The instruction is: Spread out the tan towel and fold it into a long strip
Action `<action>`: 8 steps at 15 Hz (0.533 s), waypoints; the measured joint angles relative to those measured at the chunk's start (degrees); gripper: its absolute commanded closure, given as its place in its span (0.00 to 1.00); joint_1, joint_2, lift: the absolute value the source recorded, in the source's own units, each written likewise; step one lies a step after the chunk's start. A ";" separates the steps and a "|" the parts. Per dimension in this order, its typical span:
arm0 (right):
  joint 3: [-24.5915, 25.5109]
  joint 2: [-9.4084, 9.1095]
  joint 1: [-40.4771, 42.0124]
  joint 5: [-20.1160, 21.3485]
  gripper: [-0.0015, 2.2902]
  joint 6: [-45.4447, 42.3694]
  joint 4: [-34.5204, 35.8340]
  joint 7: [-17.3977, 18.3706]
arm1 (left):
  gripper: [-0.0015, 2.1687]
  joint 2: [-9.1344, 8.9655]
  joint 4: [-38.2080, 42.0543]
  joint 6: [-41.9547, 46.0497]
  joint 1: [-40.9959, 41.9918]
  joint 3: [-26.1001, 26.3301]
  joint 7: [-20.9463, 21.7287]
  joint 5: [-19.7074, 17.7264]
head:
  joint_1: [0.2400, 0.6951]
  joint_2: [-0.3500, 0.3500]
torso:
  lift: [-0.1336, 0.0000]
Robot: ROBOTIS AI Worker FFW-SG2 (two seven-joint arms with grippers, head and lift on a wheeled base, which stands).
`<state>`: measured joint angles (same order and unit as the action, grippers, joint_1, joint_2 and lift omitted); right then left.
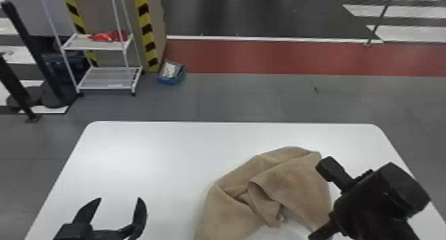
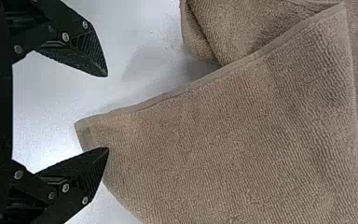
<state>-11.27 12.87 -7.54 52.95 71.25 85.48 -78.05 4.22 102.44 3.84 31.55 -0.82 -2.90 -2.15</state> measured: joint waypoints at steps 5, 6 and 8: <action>-1.82 -0.03 -1.11 2.38 0.29 1.89 -1.50 0.00 | 0.03 0.00 -0.32 0.24 -0.03 -0.06 0.00 -0.05 | 1.00 0.46 | 1.00; -1.79 0.02 -1.14 2.59 0.29 2.06 -1.58 0.00 | 0.03 0.00 -0.37 0.24 -0.07 -0.06 0.00 -0.05 | 1.00 0.46 | 1.00; -1.80 0.04 -1.22 3.19 0.29 2.18 -1.94 0.00 | 0.03 0.00 -0.46 0.24 -0.13 -0.06 0.00 -0.05 | 1.00 0.45 | 1.00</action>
<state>-13.07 12.92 -8.76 56.14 73.42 83.55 -78.05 4.22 101.98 4.08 31.43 -0.88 -2.90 -2.20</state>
